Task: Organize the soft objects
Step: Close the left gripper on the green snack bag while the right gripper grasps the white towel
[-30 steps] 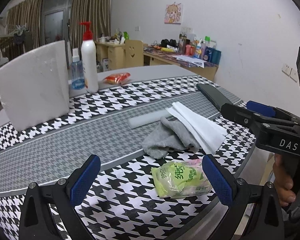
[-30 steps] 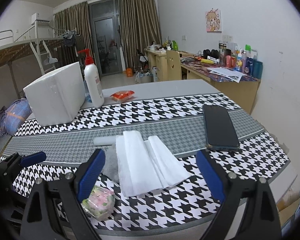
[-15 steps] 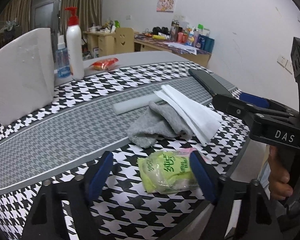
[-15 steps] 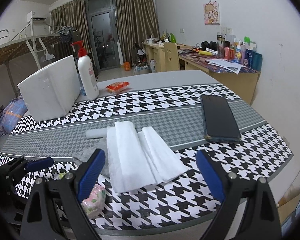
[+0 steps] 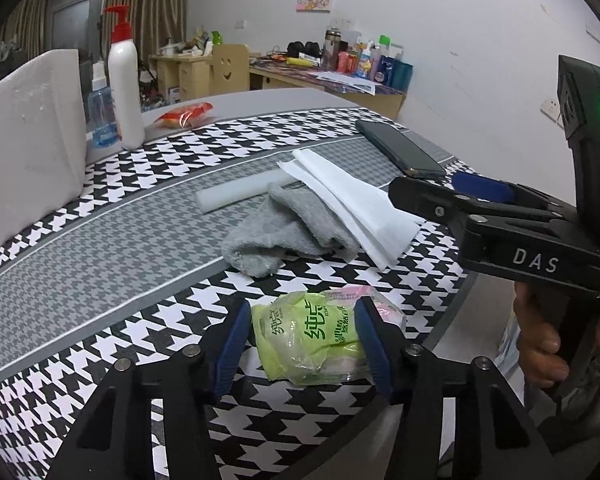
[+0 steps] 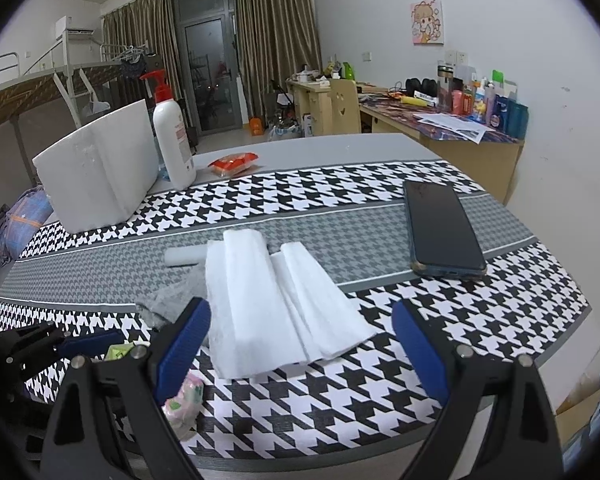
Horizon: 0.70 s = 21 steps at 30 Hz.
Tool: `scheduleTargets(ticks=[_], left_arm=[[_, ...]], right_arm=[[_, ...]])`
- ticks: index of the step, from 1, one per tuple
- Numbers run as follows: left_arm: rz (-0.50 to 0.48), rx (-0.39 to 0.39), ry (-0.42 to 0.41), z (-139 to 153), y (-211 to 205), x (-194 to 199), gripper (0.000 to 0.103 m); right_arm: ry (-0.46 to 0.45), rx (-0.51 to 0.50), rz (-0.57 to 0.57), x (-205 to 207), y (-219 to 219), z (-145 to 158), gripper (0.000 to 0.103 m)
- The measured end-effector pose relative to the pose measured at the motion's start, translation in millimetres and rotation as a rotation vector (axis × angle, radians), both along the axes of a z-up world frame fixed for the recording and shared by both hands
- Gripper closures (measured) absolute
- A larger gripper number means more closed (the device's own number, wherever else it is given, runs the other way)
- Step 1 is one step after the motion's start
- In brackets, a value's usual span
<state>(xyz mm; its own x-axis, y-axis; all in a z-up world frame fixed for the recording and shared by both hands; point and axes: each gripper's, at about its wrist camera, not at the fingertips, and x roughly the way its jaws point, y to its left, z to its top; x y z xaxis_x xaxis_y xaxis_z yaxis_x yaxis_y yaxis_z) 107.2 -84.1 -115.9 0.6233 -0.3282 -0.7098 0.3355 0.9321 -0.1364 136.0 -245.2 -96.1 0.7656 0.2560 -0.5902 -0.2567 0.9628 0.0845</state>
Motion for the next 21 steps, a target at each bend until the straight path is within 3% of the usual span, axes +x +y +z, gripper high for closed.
scheduleTargets(ticks=[10,21], left_arm=[[-0.038,-0.019,0.008,1,-3,-6,0.069],[-0.038,-0.049,-0.021,9,7,-8,0.075]], right_arm=[[0.016,0.001,0.017,4,0,-2,0.009],[0.005,-0.012,0.016,7,-2,0,0.009]])
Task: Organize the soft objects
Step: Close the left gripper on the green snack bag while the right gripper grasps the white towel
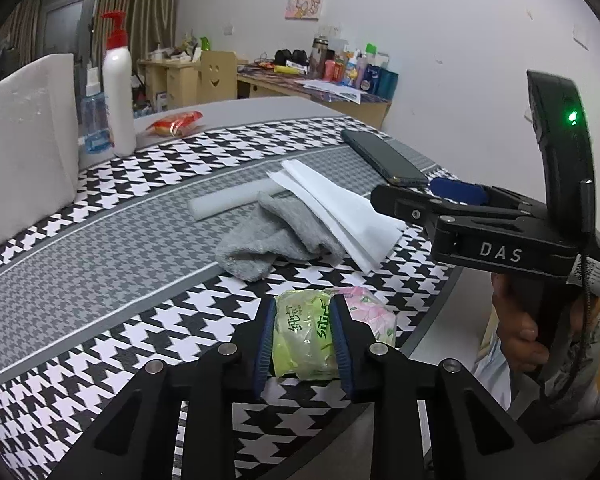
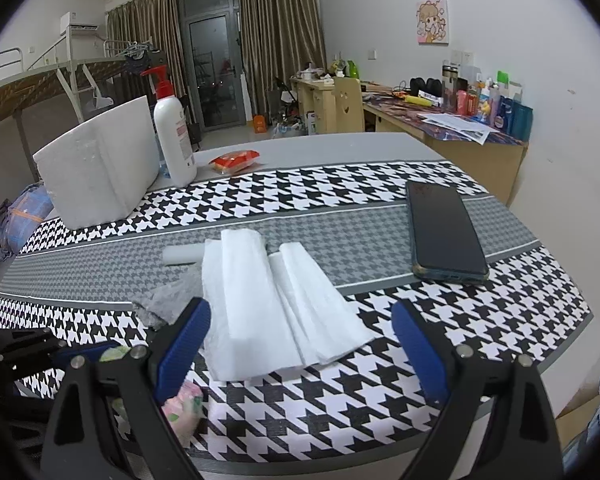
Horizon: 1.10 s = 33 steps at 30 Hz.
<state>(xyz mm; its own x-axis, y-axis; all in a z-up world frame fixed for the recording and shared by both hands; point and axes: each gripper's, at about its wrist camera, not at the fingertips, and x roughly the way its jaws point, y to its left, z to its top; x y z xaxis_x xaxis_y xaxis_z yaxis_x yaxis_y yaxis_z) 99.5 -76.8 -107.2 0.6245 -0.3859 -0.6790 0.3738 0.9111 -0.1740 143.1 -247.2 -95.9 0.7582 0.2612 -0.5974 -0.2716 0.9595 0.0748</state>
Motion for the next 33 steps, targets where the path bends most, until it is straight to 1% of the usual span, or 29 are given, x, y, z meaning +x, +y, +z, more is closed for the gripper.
scheduleTargets(ticks=[1,6,8,12,15,16,17,19,21,23,24,25,26,29,33], left_arm=[[0.002,-0.003,0.000,0,1,0,0.075],[0.015,-0.013,-0.003,1,7,0,0.076],[0.022,-0.013,-0.001,1,8,1,0.076],[0.027,-0.010,0.011,-2,9,3,0.076],[0.030,-0.010,0.019,-4,10,5,0.076],[0.033,-0.014,0.022,-4,10,6,0.076],[0.034,-0.015,0.023,-5,11,6,0.076],[0.036,-0.016,0.020,-5,11,6,0.075],[0.039,-0.009,0.022,-5,11,7,0.074],[0.042,-0.008,0.024,-6,11,7,0.066],[0.043,-0.005,0.025,-6,11,8,0.064],[0.044,-0.004,0.025,-6,11,7,0.058],[0.044,-0.005,0.025,-6,11,7,0.053],[0.039,-0.001,0.020,-6,10,6,0.045],[0.023,0.005,0.028,-7,6,5,0.043]], right_arm=[[0.002,-0.006,-0.002,1,0,0,0.009],[0.030,-0.030,-0.009,12,0,-4,0.020],[0.058,-0.040,-0.005,18,1,-9,0.026],[0.117,-0.036,0.002,27,1,-18,0.033],[0.151,-0.049,0.007,30,2,-24,0.042],[0.162,-0.056,0.008,31,3,-27,0.049],[0.176,-0.065,0.011,33,5,-29,0.053],[0.169,-0.088,0.010,32,7,-30,0.057],[0.165,-0.106,0.008,31,9,-30,0.065],[0.157,-0.138,0.005,31,12,-30,0.081],[0.156,-0.143,0.011,31,13,-29,0.087],[0.156,-0.156,0.011,30,14,-29,0.093],[0.156,-0.164,0.007,30,14,-29,0.094],[0.165,-0.155,-0.005,29,10,-28,0.096],[0.155,-0.122,-0.038,24,-1,-21,0.096]])
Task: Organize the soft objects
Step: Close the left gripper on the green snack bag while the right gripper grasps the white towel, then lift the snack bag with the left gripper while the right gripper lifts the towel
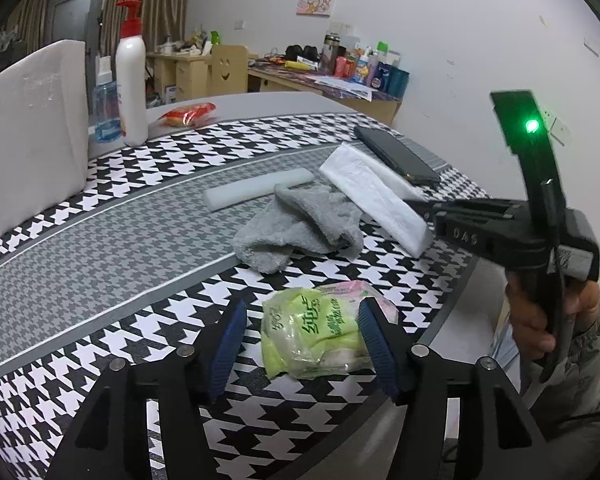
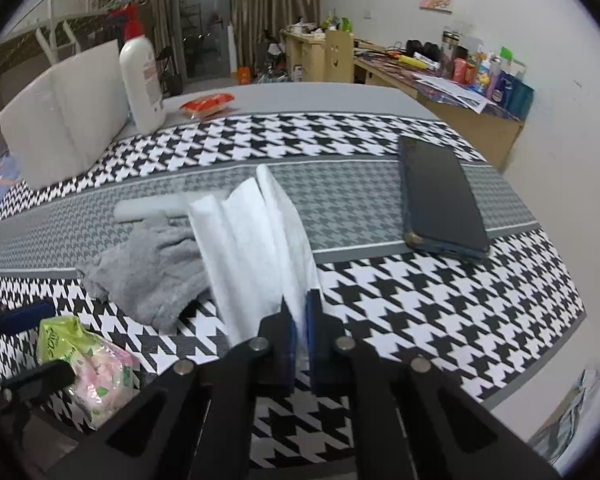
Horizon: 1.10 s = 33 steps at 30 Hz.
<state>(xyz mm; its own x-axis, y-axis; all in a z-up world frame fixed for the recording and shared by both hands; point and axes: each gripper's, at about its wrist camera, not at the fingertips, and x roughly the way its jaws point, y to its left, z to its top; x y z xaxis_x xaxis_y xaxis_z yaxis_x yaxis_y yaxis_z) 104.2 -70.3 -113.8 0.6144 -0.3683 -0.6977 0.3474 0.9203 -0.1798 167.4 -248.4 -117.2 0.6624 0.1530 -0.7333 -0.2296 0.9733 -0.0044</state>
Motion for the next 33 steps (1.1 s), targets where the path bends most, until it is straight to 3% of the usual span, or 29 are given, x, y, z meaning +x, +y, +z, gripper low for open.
scheduleTargets(ticks=[4,7,12,13,18,21,33], left_arm=[[-0.006,0.008,0.006,-2,-3,0,0.038],[-0.009,0.027,0.012,-4,-7,-1,0.027],[-0.025,0.059,0.013,-9,-13,-1,0.027],[-0.029,0.065,0.012,-9,-15,-1,0.028],[-0.035,0.077,0.003,-8,-17,-2,0.064],[-0.033,0.063,0.008,-7,-15,-1,0.073],[-0.034,0.028,-0.068,15,-7,-11,0.075]], right_arm=[[-0.020,0.012,-0.016,-7,-6,7,0.096],[-0.031,0.023,-0.016,-14,-8,11,0.096],[-0.031,0.029,-0.017,-18,-9,10,0.096],[-0.031,0.031,-0.016,-18,-10,10,0.096],[-0.035,0.038,-0.020,-20,-13,11,0.096],[-0.038,0.044,-0.024,-21,-15,11,0.096],[-0.099,0.093,-0.020,-35,-19,32,0.096]])
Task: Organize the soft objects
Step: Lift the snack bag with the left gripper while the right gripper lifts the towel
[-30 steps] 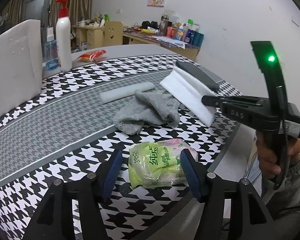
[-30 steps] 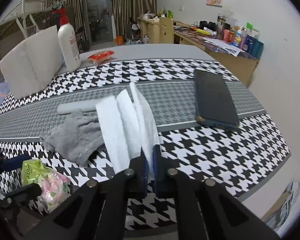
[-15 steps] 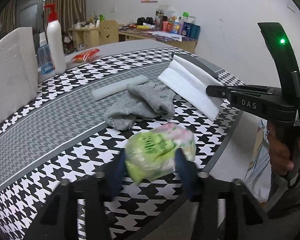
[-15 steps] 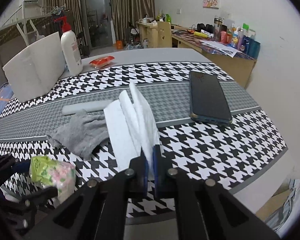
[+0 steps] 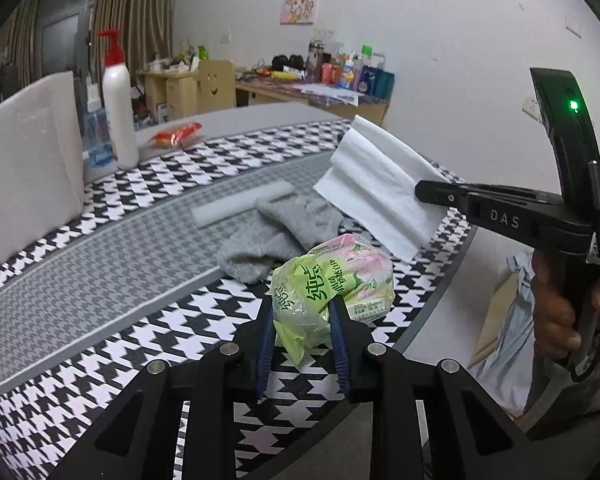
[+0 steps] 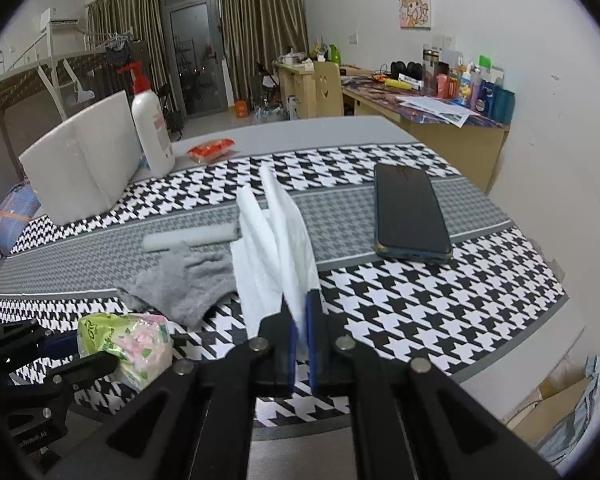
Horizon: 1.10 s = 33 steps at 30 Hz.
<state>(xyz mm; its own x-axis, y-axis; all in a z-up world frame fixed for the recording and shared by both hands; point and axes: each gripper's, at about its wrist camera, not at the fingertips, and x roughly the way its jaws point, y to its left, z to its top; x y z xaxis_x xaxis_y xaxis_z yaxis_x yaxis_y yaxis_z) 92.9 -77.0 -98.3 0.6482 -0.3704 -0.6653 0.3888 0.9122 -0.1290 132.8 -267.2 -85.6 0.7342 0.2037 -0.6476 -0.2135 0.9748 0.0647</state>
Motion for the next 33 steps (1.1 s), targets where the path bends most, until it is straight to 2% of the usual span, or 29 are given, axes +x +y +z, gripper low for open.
scheduleTargets(ticks=[13,33], left_arm=[[0.075,-0.008,-0.067,22,23,0,0.075],[0.156,-0.003,-0.154,51,48,0,0.075]], right_arm=[[-0.072,0.019,0.019,-10,4,22,0.096],[-0.134,0.042,0.057,-11,20,41,0.096]])
